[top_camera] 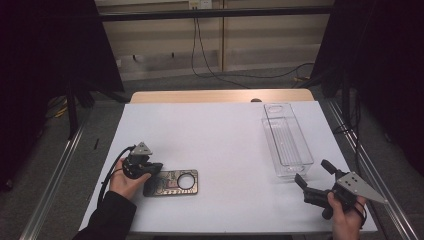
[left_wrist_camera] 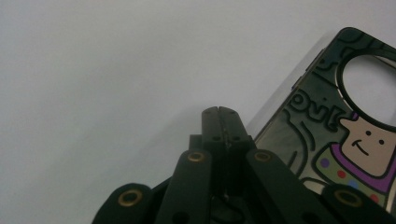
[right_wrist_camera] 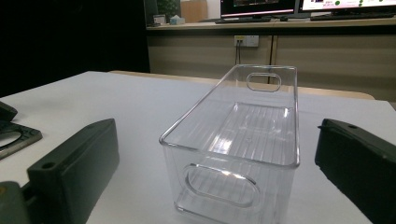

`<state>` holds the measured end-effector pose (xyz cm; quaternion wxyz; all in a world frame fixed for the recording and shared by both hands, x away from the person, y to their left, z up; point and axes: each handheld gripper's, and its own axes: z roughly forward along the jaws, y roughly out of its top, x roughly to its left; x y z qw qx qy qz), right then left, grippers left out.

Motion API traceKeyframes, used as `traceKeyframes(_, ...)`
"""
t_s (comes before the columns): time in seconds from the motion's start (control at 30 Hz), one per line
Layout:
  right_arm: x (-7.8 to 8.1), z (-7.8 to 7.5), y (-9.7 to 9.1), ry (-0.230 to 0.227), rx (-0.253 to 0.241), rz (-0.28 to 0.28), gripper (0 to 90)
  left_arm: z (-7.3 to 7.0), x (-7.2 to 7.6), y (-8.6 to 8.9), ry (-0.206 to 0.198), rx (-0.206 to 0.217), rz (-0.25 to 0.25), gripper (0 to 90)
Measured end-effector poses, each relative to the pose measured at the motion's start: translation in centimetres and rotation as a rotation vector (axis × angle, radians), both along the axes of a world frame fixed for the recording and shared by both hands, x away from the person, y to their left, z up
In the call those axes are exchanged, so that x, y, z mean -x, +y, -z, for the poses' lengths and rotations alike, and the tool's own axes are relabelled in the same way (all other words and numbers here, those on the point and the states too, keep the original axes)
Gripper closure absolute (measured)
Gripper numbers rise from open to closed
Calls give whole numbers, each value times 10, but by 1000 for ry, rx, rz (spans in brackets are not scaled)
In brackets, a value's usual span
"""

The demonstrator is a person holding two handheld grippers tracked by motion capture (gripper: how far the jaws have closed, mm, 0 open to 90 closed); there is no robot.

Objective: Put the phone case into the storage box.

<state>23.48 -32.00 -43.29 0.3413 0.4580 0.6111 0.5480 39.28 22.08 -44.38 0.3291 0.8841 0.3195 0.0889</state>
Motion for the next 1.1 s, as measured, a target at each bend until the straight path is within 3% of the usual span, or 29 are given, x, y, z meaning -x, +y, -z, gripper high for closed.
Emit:
traceKeyframes(0.33,0,0,0,-4,1,7,0,1,13,4,1,21,-17,900)
traceKeyframes(0.77,0,0,-1,-3,4,15,0,0,33,7,-1,20,3,900)
traceKeyframes(1.1,0,0,-1,-4,3,15,0,0,38,4,-2,21,-2,900)
